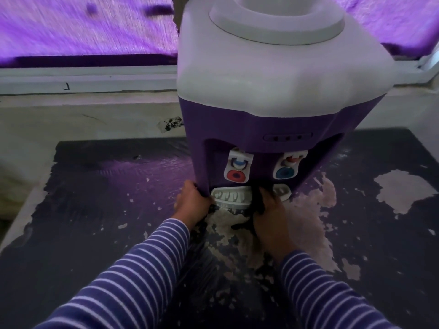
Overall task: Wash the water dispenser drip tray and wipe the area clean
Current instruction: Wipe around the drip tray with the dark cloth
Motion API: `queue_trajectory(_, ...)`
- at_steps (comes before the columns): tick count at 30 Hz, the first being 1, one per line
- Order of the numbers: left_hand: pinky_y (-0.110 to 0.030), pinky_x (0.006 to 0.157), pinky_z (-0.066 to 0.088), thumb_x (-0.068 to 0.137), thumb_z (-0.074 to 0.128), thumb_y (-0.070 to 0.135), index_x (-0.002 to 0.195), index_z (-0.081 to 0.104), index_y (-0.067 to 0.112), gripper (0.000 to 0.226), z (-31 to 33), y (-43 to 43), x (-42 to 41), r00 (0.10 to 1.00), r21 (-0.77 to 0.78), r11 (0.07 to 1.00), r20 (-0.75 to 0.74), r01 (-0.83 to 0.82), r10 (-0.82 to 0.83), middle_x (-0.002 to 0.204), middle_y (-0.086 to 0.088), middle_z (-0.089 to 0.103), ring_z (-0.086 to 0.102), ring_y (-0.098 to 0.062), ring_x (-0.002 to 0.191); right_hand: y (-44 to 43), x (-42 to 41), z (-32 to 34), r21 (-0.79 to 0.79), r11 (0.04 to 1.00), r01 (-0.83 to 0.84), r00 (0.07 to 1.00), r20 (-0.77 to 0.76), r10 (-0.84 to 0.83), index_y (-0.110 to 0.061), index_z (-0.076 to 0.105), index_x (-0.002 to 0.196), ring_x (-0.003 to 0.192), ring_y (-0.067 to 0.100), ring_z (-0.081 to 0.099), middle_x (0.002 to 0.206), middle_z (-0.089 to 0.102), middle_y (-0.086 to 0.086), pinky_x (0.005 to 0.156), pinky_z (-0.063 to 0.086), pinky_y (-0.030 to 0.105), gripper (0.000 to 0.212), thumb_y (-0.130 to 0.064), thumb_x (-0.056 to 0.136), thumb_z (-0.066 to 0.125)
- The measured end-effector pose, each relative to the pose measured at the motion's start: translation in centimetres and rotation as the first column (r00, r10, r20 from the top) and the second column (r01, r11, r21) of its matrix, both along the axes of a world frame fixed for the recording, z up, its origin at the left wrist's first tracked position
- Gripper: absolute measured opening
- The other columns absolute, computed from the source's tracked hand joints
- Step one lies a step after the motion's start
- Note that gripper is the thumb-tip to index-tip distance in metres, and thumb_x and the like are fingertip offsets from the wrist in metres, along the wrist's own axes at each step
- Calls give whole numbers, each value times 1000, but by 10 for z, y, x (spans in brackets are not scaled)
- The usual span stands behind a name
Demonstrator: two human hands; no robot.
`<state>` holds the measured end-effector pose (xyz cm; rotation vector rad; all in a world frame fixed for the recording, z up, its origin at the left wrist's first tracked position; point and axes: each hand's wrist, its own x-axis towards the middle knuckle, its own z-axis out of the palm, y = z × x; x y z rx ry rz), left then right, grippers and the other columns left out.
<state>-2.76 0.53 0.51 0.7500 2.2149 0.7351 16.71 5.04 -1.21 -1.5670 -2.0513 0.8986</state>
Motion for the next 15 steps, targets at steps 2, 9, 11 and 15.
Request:
queue_trajectory(2, -49, 87, 51, 69, 73, 44, 107, 42, 24, 53, 0, 1, 0, 1000, 3, 1000, -8, 5, -5, 110, -9, 63, 59, -33, 98, -13, -14, -2, 67, 989, -130, 991, 25, 129, -12, 47, 139, 136, 30, 36, 148, 40, 13, 114, 30, 39, 61, 2, 81, 55)
queue_trajectory(9, -48, 88, 50, 65, 74, 48, 100, 39, 27, 53, -1, 0, -3, 1000, 1, 1000, -9, 17, -17, 110, -8, 62, 58, -33, 99, -37, -37, -7, 65, 875, -479, 868, 181, 462, -28, 66, 121, 109, 30, 53, 131, 61, 4, 99, 40, 33, 50, -20, 77, 44)
queue_trajectory(11, -48, 88, 49, 63, 75, 49, 100, 39, 28, 56, -1, 0, -3, 1000, 0, 1000, 2, 20, -20, 111, -7, 62, 58, -33, 100, -39, -41, -11, 115, 833, -540, 819, 298, 490, -29, 66, 120, 96, 31, 55, 127, 64, 3, 87, 46, 35, 45, -22, 79, 49)
queue_trajectory(15, -48, 91, 48, 62, 72, 48, 101, 38, 28, 56, 0, 0, -3, 1000, -5, 1000, 2, 14, -14, 114, -10, 61, 57, -34, 102, -34, -50, -15, 74, 783, -618, 739, 395, 546, -29, 50, 135, 105, 31, 45, 143, 47, 0, 91, 39, 42, 48, -32, 87, 45)
